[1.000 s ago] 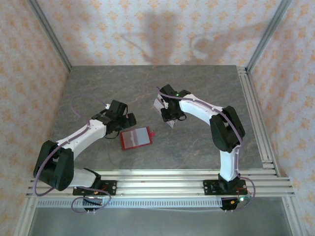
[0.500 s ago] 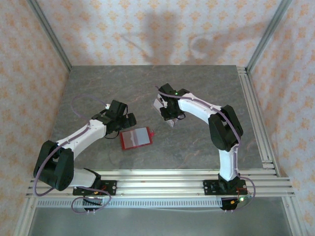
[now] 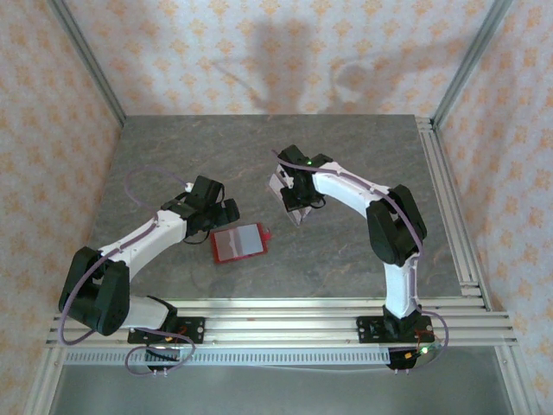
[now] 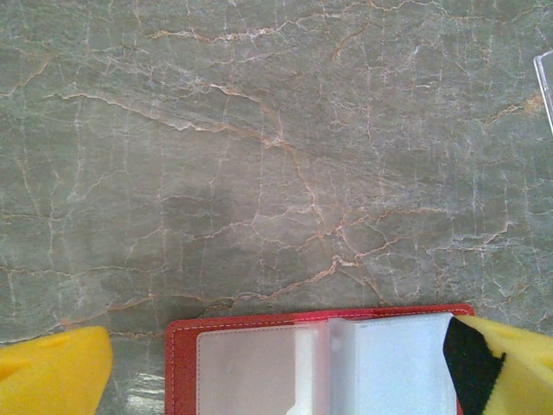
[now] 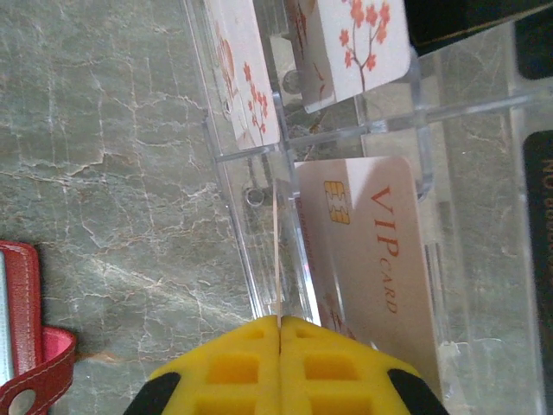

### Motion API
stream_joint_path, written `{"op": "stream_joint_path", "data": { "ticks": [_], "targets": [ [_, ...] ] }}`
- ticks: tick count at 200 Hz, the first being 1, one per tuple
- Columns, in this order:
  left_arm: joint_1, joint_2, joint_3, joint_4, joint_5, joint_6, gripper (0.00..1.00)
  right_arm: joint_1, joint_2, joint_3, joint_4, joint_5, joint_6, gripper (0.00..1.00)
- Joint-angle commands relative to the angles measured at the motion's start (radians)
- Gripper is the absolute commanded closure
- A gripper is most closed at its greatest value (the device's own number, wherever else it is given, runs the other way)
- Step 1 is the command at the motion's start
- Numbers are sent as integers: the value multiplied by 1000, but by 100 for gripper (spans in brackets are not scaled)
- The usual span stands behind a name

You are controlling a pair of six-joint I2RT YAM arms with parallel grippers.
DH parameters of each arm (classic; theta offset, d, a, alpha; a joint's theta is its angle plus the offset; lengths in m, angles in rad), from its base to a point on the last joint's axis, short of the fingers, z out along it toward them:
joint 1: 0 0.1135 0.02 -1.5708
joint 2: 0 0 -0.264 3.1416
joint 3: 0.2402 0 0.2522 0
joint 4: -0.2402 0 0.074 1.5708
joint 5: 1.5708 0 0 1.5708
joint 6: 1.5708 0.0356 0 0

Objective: Put the credit cards into the card holder
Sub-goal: Pick up the credit card from the storage box.

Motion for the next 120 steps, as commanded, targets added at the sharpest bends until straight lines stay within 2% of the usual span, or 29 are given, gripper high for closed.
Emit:
{"op": "stream_joint_path", "data": {
  "ticks": [1, 31, 68, 88, 120],
  "targets": [
    [3, -31, 23, -41, -24, 11, 0, -3, -48, 52, -50, 4, -10, 100],
    [4, -59, 2, -75, -46, 0, 0, -3, -134, 66, -40, -49, 16, 100],
    [3, -107, -47, -139, -62, -22, 0, 2, -231, 10, 42, -184, 99, 100],
    [3, -139, -85, -181, -85, -43, 0, 16, -274, -77, 160, -268, 178, 100],
    [3, -163, -149, -213, -115, -86, 0, 56, -314, -261, 459, -381, 342, 100]
  ]
}}
